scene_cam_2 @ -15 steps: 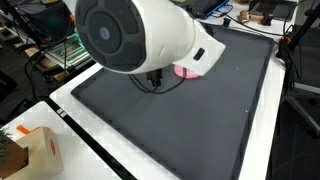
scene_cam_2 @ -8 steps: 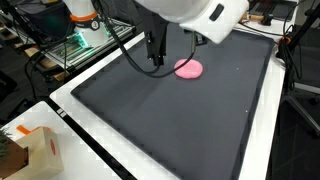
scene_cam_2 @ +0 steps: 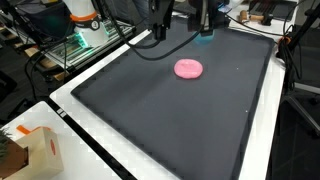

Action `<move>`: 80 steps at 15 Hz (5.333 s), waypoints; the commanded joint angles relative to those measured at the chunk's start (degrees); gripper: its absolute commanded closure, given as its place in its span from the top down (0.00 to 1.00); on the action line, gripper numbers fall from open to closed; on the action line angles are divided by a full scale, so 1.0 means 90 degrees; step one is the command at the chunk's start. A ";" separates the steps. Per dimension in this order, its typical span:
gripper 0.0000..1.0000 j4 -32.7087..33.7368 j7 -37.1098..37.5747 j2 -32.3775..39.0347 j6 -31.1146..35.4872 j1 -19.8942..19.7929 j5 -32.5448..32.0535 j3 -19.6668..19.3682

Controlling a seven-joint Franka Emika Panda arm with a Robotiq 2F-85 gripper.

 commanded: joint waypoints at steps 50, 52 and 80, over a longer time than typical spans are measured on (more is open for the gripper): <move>0.25 -0.0939 -0.0810 -0.0150 -0.0177 -0.0426 -0.0434 0.0421; 0.25 -0.0817 -0.1027 0.0112 -0.0384 -0.0599 -0.0138 0.0394; 0.25 -0.0476 -0.1267 0.1840 -0.0186 -0.1155 0.1388 0.0049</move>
